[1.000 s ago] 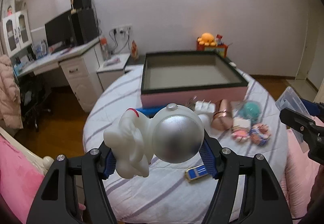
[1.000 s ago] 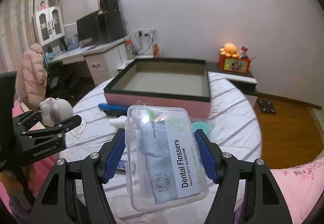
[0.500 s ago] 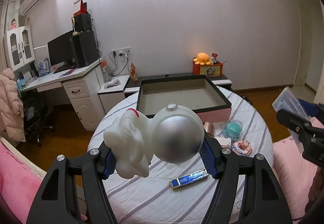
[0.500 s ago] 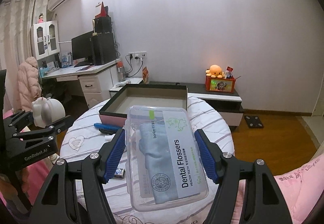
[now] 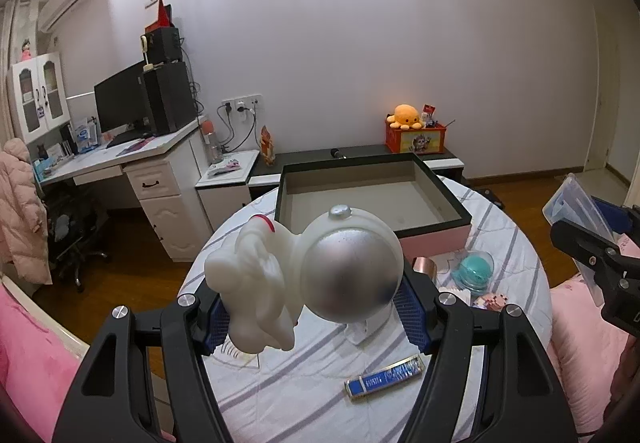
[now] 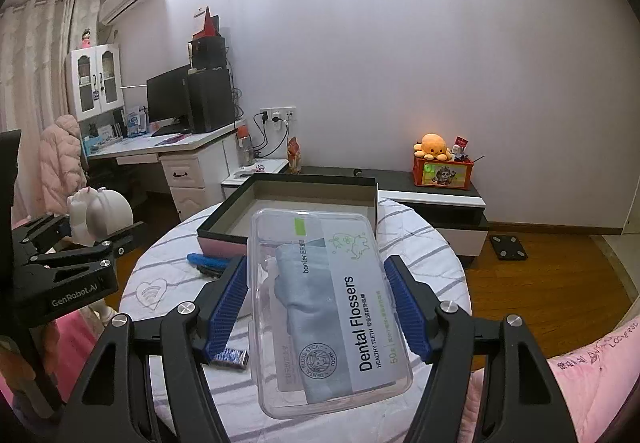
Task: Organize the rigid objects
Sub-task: 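Carry the astronaut and flosser case into the pink box and release both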
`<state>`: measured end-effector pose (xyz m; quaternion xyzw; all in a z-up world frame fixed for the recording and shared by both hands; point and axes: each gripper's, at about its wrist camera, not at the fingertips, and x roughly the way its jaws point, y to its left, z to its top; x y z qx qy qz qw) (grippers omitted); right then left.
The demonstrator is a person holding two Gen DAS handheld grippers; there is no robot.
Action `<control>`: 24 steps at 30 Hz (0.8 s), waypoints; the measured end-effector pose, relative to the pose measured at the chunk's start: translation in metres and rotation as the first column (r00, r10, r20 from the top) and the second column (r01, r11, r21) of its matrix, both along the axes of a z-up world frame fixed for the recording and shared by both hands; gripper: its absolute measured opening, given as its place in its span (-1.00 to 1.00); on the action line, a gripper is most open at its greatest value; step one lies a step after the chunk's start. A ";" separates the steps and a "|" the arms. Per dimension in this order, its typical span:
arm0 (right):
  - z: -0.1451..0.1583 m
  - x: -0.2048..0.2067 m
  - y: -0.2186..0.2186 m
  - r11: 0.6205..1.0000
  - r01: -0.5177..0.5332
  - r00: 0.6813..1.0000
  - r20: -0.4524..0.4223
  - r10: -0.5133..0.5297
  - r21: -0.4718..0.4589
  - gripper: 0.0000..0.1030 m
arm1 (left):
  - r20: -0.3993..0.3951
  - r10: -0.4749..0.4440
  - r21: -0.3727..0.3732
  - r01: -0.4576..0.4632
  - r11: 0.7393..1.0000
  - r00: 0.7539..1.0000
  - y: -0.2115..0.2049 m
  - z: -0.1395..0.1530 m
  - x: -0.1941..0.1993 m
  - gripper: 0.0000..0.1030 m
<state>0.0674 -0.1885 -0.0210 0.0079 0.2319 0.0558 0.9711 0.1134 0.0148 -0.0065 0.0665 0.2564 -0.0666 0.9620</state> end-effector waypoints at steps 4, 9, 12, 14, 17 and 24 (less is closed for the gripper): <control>0.000 0.017 0.001 1.000 0.003 1.000 -0.007 -0.003 -0.008 0.36 | -0.015 -0.008 0.004 0.008 1.000 1.000 -0.004 -0.001 0.027 0.35; 0.004 0.057 -0.001 1.000 -0.005 1.000 -0.017 0.004 -0.015 0.36 | -0.016 -0.044 0.030 0.045 0.999 0.999 -0.016 0.008 0.081 0.35; 0.006 0.092 -0.002 1.000 -0.013 1.000 -0.027 0.012 -0.020 0.36 | -0.052 -0.062 0.050 0.065 0.997 0.997 -0.025 0.007 0.120 0.35; 0.004 0.115 -0.004 1.000 -0.021 0.999 -0.041 0.020 -0.016 0.36 | -0.071 -0.068 0.069 0.073 0.995 0.995 -0.031 0.004 0.144 0.35; -0.006 0.152 -0.007 0.999 -0.027 0.996 -0.090 0.026 -0.018 0.36 | -0.105 -0.079 0.075 0.087 0.993 0.991 -0.036 -0.004 0.174 0.35; -0.044 0.212 -0.009 0.998 -0.039 0.977 -0.210 0.029 -0.046 0.36 | -0.232 -0.088 0.060 0.104 0.993 0.969 -0.038 -0.040 0.227 0.35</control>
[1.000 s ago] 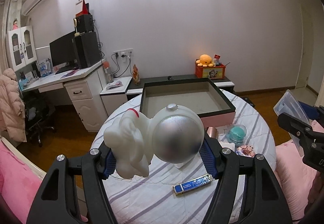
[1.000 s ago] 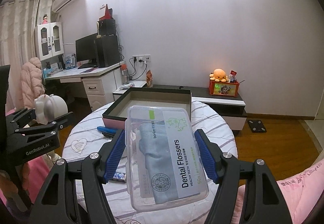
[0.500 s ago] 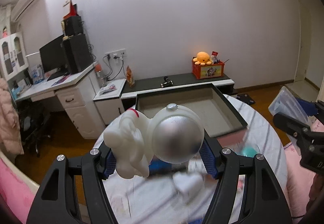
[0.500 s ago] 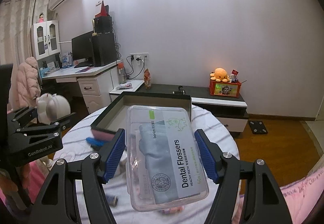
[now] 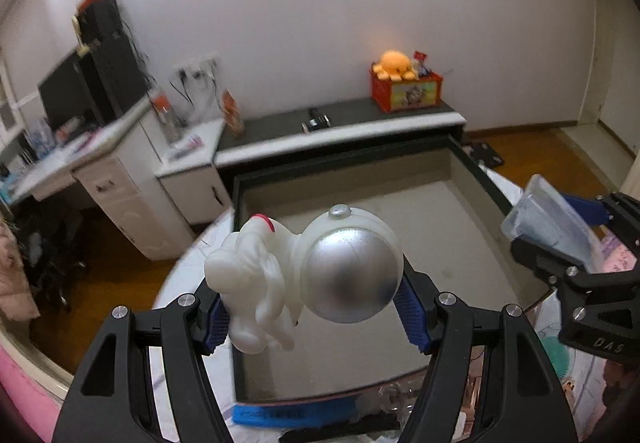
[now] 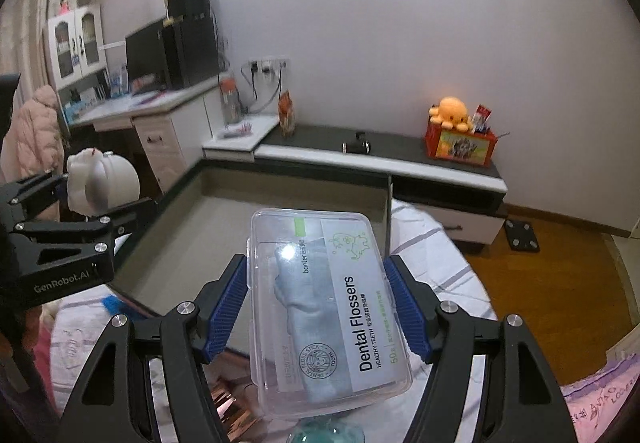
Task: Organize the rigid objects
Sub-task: 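Carry the astronaut and flosser case into the pink box and release both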
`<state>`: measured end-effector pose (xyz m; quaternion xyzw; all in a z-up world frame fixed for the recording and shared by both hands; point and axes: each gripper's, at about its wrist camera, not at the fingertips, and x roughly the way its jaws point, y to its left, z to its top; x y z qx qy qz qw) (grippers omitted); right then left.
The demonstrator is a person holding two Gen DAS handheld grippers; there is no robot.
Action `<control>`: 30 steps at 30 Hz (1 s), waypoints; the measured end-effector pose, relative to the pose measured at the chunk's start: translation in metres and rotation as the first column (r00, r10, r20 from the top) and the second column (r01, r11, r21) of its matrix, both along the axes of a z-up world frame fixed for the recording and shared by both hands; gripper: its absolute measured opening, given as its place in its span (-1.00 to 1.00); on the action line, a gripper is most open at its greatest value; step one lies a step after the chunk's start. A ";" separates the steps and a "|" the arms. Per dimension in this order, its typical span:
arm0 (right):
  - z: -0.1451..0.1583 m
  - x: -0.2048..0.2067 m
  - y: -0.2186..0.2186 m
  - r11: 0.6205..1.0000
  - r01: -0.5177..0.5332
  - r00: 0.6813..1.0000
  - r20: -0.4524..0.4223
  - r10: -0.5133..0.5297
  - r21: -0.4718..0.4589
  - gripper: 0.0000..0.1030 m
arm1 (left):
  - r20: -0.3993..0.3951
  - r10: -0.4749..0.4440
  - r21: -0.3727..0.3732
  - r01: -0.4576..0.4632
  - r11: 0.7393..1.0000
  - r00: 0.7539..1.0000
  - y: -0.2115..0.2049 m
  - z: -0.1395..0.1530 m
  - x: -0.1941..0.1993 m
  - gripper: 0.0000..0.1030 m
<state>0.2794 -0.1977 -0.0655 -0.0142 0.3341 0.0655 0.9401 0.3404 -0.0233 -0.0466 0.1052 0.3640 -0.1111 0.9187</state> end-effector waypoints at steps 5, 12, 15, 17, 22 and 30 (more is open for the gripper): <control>-0.020 0.021 0.002 1.000 -0.015 0.998 -0.067 0.015 -0.003 0.36 | -0.041 0.008 0.010 -0.008 1.000 0.999 0.001 -0.015 0.016 0.35; -0.031 0.038 -0.002 1.000 0.000 0.994 -0.108 0.002 0.020 0.37 | -0.083 0.021 0.003 -0.021 1.000 0.996 0.004 -0.025 0.024 0.35; -0.031 0.041 -0.008 0.999 0.011 0.994 -0.113 -0.005 0.046 0.38 | -0.106 0.026 -0.009 -0.028 1.000 0.994 0.007 -0.029 0.033 0.52; -0.028 0.041 -0.009 0.998 0.019 0.993 -0.116 -0.011 0.067 0.62 | -0.092 0.042 -0.001 -0.043 0.999 0.995 0.006 -0.030 0.034 0.91; -0.026 0.042 -0.010 0.998 0.040 0.993 -0.115 -0.034 0.049 0.62 | -0.097 0.063 -0.004 -0.064 0.998 0.993 0.010 -0.032 0.035 0.92; -0.031 0.046 -0.010 0.998 0.061 0.986 -0.156 -0.055 0.032 0.62 | -0.090 0.061 0.004 -0.061 0.998 0.994 0.011 -0.029 0.031 0.92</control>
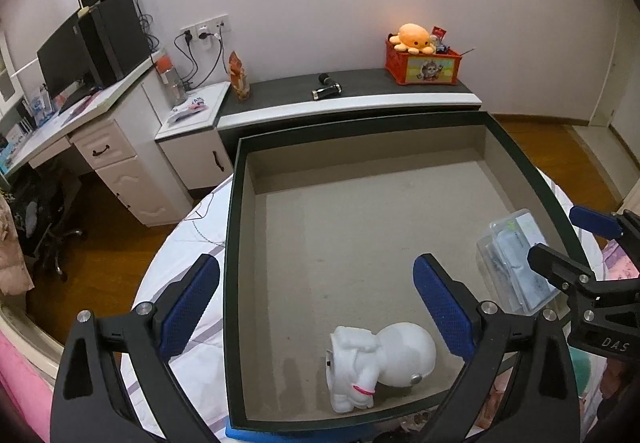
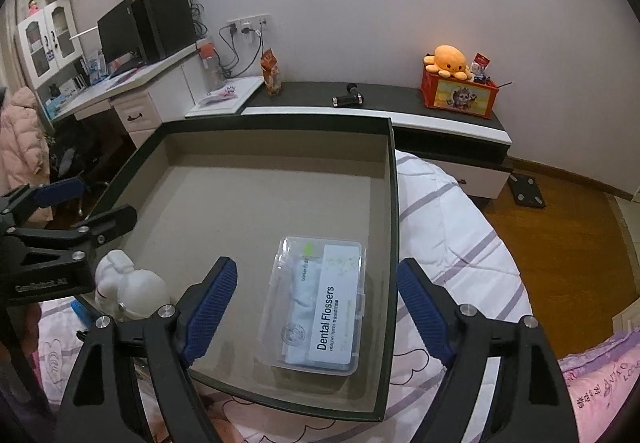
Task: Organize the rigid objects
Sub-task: 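Carry the astronaut and flosser case into the pink box and release both, then withdraw both tools from the box back over the table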
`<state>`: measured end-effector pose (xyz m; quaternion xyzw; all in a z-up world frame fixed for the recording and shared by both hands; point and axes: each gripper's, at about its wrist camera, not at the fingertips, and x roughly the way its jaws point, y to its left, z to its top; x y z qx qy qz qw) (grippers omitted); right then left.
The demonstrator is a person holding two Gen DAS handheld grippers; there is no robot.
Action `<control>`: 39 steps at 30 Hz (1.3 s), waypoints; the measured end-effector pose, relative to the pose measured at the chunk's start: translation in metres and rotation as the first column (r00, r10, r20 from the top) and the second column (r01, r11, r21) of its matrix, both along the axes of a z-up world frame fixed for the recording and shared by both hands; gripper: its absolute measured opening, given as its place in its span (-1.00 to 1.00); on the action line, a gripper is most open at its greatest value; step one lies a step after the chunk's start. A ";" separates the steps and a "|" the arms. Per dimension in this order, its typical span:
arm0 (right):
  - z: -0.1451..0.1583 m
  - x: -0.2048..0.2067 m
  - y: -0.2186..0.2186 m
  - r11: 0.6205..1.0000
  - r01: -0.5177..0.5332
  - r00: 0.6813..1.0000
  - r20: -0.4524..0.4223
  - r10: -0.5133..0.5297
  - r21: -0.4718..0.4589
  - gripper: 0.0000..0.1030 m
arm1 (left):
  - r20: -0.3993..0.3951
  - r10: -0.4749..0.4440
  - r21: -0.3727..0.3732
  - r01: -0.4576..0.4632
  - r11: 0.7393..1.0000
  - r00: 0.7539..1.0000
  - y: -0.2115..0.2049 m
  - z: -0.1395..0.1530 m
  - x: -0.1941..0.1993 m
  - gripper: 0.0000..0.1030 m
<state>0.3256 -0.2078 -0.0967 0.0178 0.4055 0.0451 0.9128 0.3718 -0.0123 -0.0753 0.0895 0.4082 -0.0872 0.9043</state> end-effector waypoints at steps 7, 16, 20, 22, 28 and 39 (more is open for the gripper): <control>0.016 -0.014 -0.001 1.000 0.012 1.000 0.028 -0.011 -0.015 0.62 | 0.040 -0.004 -0.004 0.004 1.000 0.999 0.001 0.020 -0.022 0.92; 0.063 -0.093 0.003 0.999 0.022 0.990 0.138 -0.016 -0.045 0.62 | 0.165 0.005 -0.053 0.003 0.999 0.986 0.007 0.070 -0.107 0.97; 0.077 -0.143 0.001 0.999 0.036 0.984 0.175 -0.028 -0.039 0.62 | 0.217 0.033 -0.054 -0.022 0.998 0.976 0.016 0.081 -0.156 0.99; 0.081 -0.163 0.001 0.998 0.043 0.980 0.195 -0.034 -0.041 0.62 | 0.243 0.043 -0.053 -0.031 0.998 0.969 0.020 0.083 -0.181 0.99; 0.087 -0.228 0.001 0.998 0.053 0.968 0.246 -0.044 -0.029 0.62 | 0.296 0.056 -0.055 -0.041 0.998 0.953 0.025 0.089 -0.246 0.99; 0.087 -0.303 0.016 0.993 0.060 0.949 0.314 -0.026 -0.098 0.62 | 0.327 0.081 -0.085 -0.056 0.995 0.941 0.033 0.069 -0.308 1.00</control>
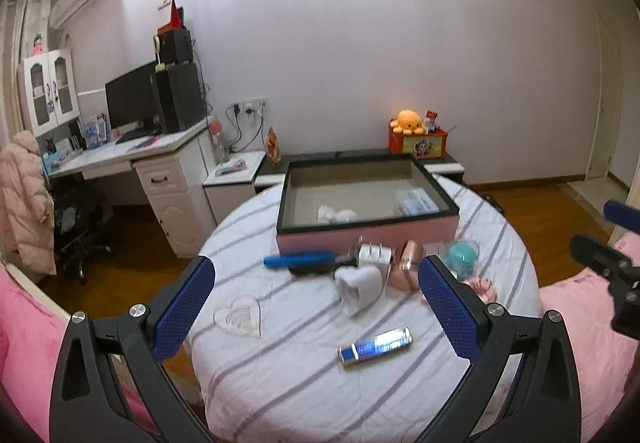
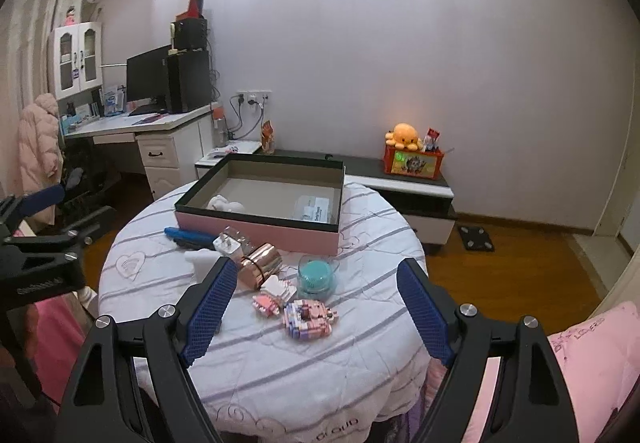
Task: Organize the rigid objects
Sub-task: 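Withdraw both tools from the box back over the table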
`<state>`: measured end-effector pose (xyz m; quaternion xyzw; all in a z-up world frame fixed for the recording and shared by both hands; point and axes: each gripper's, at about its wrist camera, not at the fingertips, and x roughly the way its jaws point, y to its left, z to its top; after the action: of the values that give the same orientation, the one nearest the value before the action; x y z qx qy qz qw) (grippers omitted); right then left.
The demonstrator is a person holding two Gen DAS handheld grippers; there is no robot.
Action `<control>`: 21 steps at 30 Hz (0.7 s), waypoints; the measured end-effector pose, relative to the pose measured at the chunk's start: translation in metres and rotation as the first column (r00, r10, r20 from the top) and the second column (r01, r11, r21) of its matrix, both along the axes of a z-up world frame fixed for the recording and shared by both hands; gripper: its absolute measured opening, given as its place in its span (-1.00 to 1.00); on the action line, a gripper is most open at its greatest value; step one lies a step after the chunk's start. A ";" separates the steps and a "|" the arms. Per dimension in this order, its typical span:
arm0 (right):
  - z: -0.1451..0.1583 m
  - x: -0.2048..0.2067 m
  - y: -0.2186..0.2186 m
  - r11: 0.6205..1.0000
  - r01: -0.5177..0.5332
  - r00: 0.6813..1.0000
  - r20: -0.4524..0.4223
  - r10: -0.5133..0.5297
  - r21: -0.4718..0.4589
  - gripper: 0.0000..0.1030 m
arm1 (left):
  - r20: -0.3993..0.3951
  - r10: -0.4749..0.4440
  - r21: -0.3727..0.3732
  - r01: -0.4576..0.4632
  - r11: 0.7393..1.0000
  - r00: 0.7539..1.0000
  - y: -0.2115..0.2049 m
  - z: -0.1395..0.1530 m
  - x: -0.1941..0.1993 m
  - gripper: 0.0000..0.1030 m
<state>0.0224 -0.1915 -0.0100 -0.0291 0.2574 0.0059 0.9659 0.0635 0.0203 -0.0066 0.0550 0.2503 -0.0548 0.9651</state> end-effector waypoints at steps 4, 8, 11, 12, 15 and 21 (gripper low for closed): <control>0.000 -0.014 0.003 1.000 -0.006 1.000 0.020 0.006 -0.006 0.62 | 0.002 0.006 -0.002 -0.006 1.000 1.000 0.002 -0.002 -0.007 0.99; -0.001 -0.016 0.004 1.000 -0.005 1.000 0.019 0.005 -0.005 0.62 | 0.014 0.019 0.007 -0.019 1.000 1.000 0.003 -0.002 -0.010 0.99; -0.001 -0.017 0.004 1.000 -0.005 1.000 0.018 0.005 -0.004 0.62 | 0.006 0.029 0.010 -0.029 1.000 1.000 0.003 -0.002 -0.009 0.99; -0.001 -0.017 0.004 1.000 -0.004 1.000 0.017 0.004 -0.005 0.62 | 0.004 0.030 0.011 -0.030 0.999 1.000 0.003 -0.003 -0.008 0.99; -0.001 -0.017 0.006 1.000 -0.003 1.000 0.010 0.003 -0.007 0.62 | -0.007 0.033 0.022 -0.033 0.999 0.999 0.002 -0.005 -0.006 0.99; -0.002 -0.007 0.009 1.000 -0.021 1.000 0.000 0.021 -0.002 0.62 | -0.018 0.033 0.024 -0.033 0.999 0.999 0.003 -0.007 0.003 1.00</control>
<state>0.0154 -0.1825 -0.0117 -0.0327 0.2570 0.0161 0.9657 0.0664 0.0230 -0.0134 0.0617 0.2604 -0.0363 0.9628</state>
